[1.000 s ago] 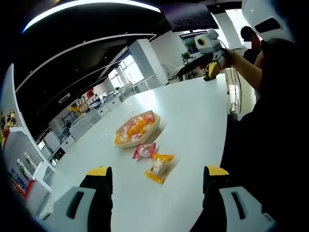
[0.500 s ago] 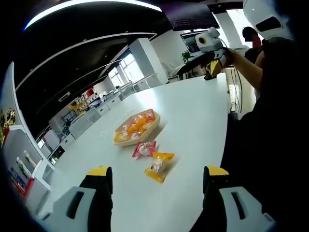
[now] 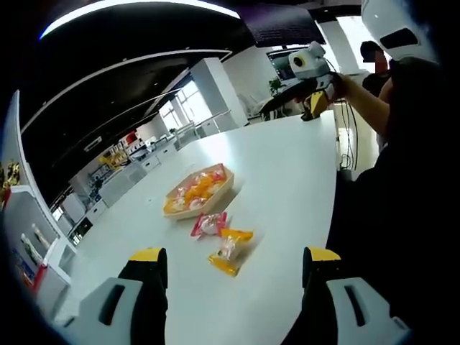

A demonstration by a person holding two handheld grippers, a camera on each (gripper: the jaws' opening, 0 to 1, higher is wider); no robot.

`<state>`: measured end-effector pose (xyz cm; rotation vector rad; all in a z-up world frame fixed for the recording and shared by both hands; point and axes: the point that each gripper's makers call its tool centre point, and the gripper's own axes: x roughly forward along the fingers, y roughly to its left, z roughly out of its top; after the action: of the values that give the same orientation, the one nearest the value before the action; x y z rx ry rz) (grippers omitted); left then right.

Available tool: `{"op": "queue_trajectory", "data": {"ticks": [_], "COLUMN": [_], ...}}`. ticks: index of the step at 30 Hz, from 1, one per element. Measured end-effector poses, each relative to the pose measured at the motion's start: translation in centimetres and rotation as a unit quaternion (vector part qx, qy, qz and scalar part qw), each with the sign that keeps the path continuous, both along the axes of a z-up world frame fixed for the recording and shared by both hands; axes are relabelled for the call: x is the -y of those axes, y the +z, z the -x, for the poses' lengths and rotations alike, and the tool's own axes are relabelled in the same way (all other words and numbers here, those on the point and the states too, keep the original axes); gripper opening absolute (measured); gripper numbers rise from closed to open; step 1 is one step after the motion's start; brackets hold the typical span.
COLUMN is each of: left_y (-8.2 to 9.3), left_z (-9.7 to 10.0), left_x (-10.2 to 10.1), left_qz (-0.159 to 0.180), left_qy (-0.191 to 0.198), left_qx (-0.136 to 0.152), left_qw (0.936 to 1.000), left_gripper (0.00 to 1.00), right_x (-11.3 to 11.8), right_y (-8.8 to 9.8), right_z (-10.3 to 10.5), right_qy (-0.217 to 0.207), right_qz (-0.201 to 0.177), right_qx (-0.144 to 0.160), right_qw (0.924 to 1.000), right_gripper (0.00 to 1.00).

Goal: Pick up the marshmallows scattered on the table and place them into the bowl on the table

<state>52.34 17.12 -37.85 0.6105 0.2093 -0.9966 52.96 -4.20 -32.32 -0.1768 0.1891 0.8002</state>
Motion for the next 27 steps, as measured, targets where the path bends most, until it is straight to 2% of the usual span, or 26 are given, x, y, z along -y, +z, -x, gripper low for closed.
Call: {"op": "queue_trajectory", "data": {"ticks": [5,8,12,17,22,27], "left_y": [-0.8,-0.7,-0.8,-2.0,-3.3,-5.0], "left_z": [0.4,0.7,0.2,-1.1,-3.0,-4.7], "left_x": [1.5,2.3,3.0,3.3,3.4,3.3], "left_qz": [0.011,0.034,0.051,0.035,0.068,0.075], "left_qy": [-0.016,-0.025,-0.033,-0.031,-0.004,0.016], "left_qx": [-0.014,-0.029,-0.030,-0.018,-0.053,-0.066], "left_qw": [0.9997,0.9986,0.9977,0.9987,0.9963,0.9949], "left_gripper": [0.76,0.77,0.78,0.80,0.81,0.80], "right_x": [-0.1,-0.2,-0.5,-0.7,-0.4,-0.3], "right_y": [0.2,0.1,-0.1,-0.4,-0.7,-0.8], "right_z": [0.1,0.1,0.1,0.2,0.1,0.2], "right_qy": [0.001,0.002,0.005,0.008,0.006,0.006], "right_qz": [-0.004,-0.002,-0.002,-0.001,0.000,0.002], "right_qx": [0.000,0.000,-0.001,-0.006,-0.009,-0.009], "right_qw": [1.0000,1.0000,1.0000,0.9999,0.9999,0.9999], "right_gripper": [0.90,0.90,0.90,0.90,0.89,0.89]}}
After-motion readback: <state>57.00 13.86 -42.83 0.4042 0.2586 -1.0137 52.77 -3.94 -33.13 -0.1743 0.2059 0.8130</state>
